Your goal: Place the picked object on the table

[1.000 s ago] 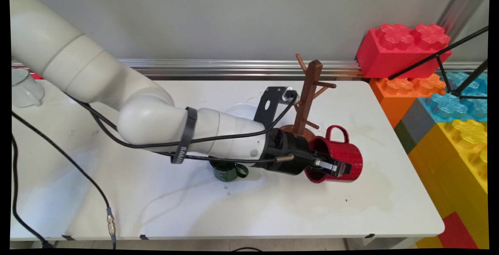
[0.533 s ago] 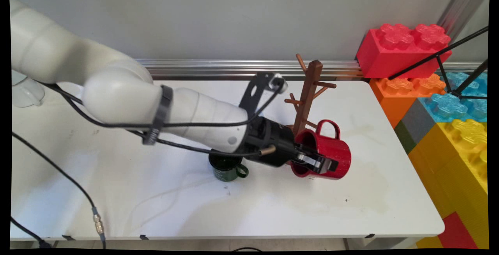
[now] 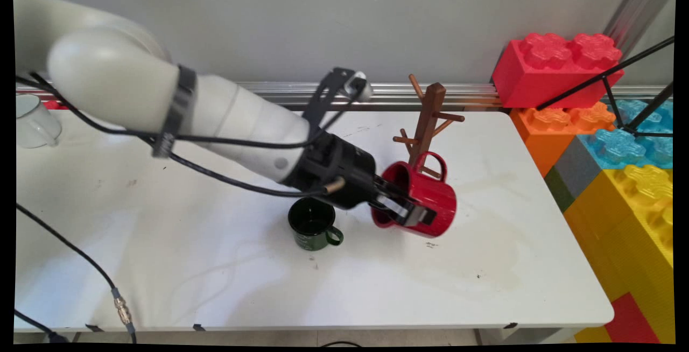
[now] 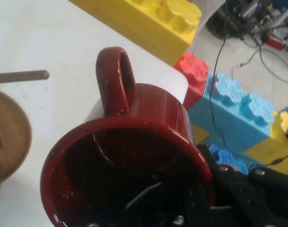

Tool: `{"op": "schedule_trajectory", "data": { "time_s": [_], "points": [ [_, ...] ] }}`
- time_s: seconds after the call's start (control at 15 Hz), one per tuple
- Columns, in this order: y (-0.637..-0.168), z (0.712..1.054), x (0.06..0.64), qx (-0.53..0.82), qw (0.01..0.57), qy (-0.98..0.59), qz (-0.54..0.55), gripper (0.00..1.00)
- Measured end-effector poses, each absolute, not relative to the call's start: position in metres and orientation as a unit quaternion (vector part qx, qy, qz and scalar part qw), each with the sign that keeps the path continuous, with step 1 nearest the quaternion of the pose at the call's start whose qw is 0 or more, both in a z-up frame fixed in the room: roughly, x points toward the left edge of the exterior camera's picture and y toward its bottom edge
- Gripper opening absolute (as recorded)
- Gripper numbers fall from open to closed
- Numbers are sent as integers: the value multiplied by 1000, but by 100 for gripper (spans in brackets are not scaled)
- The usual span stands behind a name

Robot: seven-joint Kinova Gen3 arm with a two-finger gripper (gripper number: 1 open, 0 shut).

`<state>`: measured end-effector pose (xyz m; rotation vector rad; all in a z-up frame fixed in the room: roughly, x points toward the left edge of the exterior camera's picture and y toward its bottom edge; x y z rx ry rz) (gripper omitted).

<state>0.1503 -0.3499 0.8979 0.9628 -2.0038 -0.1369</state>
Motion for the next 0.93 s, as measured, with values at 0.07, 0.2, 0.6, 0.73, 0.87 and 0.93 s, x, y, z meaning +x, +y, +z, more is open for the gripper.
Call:
{"op": "schedule_trajectory", "data": {
  "time_s": [0.07, 0.2, 0.6, 0.73, 0.87, 0.93],
  "points": [
    [-350, 904, 155, 383, 435, -813, -54, 0],
    [-350, 913, 164, 377, 423, -822, -52, 0],
    [-355, 945, 188, 360, 372, -855, -44, 0],
    [-357, 953, 193, 355, 356, -863, -38, 0],
    [-360, 962, 199, 351, 337, -873, -32, 0],
    [-361, 967, 203, 348, 323, -880, -27, 0]
  ]
}}
